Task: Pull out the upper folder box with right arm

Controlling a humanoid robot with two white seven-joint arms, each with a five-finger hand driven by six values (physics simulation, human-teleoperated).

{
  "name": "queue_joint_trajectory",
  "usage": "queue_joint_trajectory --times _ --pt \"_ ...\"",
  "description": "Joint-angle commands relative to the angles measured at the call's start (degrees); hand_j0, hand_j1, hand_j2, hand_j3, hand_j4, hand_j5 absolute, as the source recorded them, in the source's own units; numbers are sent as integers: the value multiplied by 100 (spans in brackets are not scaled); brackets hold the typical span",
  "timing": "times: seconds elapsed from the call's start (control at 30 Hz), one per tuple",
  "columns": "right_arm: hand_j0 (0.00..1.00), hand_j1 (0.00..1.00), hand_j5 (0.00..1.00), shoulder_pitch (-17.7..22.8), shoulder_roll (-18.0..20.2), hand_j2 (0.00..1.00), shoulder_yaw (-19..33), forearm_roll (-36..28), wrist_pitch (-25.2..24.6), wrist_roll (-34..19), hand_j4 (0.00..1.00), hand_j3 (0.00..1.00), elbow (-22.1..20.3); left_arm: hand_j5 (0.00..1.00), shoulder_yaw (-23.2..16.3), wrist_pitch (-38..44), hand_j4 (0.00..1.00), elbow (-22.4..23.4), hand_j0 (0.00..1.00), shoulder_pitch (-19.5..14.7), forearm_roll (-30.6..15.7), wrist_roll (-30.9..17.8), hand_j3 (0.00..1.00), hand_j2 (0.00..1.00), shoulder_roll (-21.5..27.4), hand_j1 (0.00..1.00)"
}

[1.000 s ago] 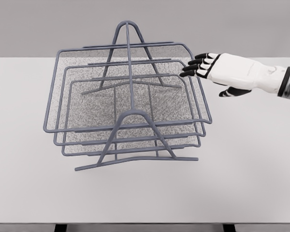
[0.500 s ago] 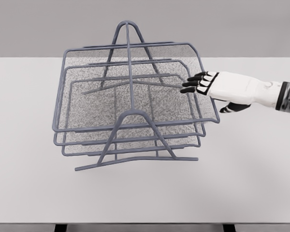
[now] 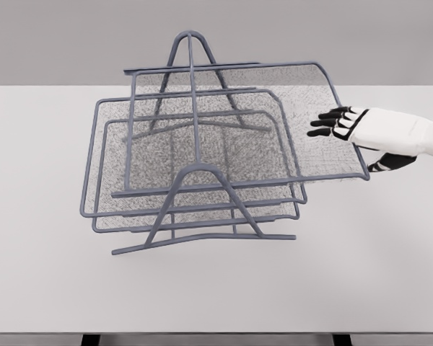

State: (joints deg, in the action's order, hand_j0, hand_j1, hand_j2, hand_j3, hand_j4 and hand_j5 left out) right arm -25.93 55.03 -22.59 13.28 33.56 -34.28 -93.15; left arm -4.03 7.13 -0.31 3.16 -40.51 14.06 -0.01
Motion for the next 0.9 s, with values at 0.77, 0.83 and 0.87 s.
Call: queue_joint_trajectory --times 0.77,0.83,0.87 --pt "100 100 100 519 1132 100 1837 -229 144 -72 100 100 895 100 -1 -1 100 4 100 0 0 0 100 100 1 100" --pt "100 100 100 537 1449 100 1837 -396 144 -72 100 100 895 100 -1 -1 100 4 100 0 0 0 100 100 1 100" --pt "100 100 100 510 1528 100 1837 -651 144 -72 100 100 895 100 -10 -1 100 4 100 0 0 0 100 100 1 100"
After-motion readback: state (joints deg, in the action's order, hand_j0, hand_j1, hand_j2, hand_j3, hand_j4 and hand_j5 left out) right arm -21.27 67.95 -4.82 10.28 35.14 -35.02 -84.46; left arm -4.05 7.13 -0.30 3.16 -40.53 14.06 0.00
